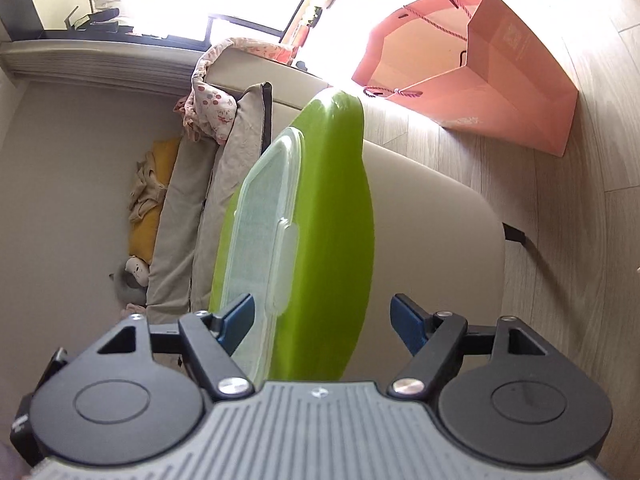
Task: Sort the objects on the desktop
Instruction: 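Close the right gripper on the edge of the lime-green lid, then close the left gripper on the lid rim beside the right gripper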
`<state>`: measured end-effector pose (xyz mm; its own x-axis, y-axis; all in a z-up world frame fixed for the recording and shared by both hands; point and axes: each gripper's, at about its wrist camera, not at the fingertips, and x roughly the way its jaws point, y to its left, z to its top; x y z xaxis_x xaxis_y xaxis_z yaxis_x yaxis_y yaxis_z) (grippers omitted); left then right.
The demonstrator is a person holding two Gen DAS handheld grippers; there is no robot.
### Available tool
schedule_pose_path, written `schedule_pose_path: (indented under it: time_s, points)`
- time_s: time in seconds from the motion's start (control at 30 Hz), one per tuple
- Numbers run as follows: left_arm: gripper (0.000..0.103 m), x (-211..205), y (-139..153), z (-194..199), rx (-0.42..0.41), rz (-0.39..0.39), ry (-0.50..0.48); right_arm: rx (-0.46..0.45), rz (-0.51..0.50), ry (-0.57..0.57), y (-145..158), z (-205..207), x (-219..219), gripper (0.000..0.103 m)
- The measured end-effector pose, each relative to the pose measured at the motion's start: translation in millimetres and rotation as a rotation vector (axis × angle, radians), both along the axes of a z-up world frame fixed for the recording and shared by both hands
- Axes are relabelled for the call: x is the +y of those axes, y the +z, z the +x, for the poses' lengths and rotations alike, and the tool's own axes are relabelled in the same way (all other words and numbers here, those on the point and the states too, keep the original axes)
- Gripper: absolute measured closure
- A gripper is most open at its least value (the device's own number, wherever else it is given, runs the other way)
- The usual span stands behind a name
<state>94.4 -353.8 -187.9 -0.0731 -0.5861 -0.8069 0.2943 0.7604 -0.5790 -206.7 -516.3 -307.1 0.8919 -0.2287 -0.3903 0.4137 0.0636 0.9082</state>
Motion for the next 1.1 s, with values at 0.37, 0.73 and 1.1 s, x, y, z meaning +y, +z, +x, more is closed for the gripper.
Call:
schedule_pose_path:
  time_s: [0.37,0.73,1.1]
  points:
    - [0.006,10.8,-7.6,2.4,0.027,-0.107,-0.001,-0.048,0.261,0.043,21.6,-17.3,-9.9,0.052]
    - [0.003,-11.8,-40.3,21.2,0.094,-0.121,0.027,-0.074,0.36,0.237,17.5,-81.6,-13.4,0.054]
    - [0.045,-2.6,-34.9,16.1,0.073,-0.117,0.073,-0.105,0.428,0.26,-1.5,-90.7,-18.5,0.052]
